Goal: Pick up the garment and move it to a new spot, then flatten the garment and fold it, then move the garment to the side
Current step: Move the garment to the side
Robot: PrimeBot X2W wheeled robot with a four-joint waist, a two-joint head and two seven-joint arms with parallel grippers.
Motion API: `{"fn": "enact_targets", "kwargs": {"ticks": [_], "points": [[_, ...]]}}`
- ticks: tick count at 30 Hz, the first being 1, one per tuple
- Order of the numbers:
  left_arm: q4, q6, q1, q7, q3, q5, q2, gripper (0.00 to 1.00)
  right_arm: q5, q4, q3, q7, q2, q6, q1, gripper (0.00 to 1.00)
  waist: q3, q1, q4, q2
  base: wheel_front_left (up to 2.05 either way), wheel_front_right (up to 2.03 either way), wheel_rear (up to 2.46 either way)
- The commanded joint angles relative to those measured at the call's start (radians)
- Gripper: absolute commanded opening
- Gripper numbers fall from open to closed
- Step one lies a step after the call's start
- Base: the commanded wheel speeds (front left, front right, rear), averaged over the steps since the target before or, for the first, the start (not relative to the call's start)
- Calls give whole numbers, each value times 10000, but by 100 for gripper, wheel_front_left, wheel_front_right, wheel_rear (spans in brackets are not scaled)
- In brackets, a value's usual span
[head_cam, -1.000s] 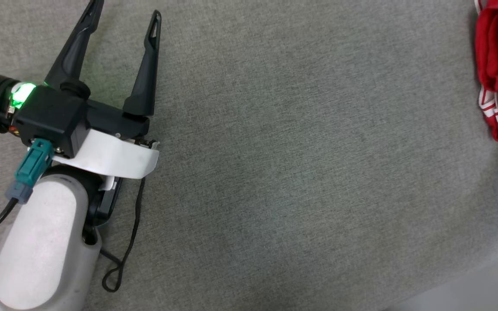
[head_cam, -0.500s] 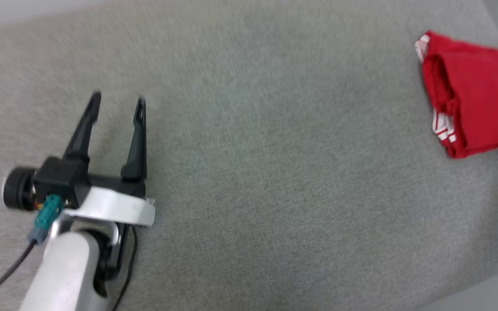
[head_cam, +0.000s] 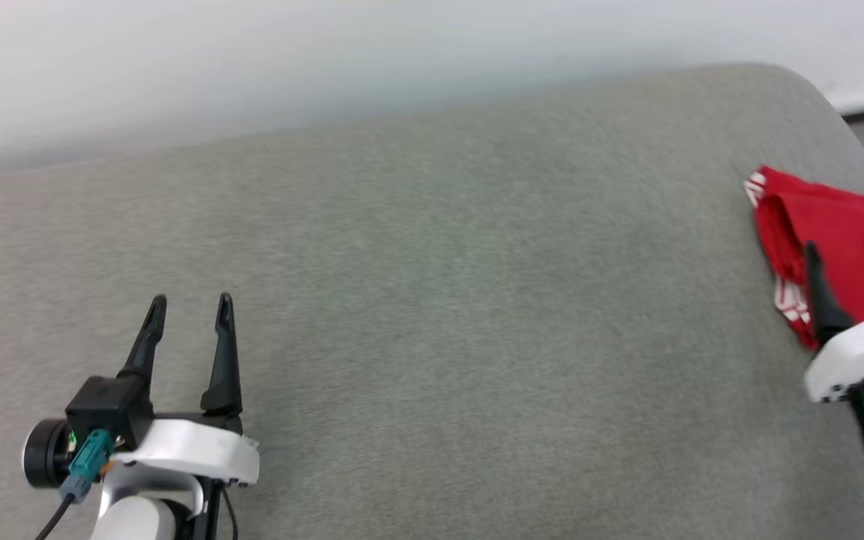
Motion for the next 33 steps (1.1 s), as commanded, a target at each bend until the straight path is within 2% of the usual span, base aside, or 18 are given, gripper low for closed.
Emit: {"fn": "enact_targets", "kwargs": {"ticks": [1, 10, 21, 26, 33], "points": [[85, 87, 179, -90, 87, -50, -28, 100, 99, -444, 116, -73, 205, -7, 334, 100, -442, 2, 532, -1, 0, 0, 0], [311, 180, 659, -244, 275, -165, 70, 100, -65, -3375, 473, 290, 1108, -7, 1766, 100, -933, 2, 1317, -1, 0, 0, 0], [603, 126, 1552, -260, 106, -210, 181, 100, -261, -5710, 67, 1215, 1981, -5, 4393, 100, -1729, 2, 1366, -1, 0, 0, 0], [602, 156, 1761, -274, 101, -316, 97, 100, -295, -6408, -14, 1549, 2289, -5, 5144, 100, -1921, 2, 1314, -1, 0, 0, 0], [660, 180, 1870, -247, 101, -427, 125, 100, -318, -6742, -7, 1747, 2446, -5, 5416, 100, -2042, 2, 1284, -1, 0, 0, 0]]}}
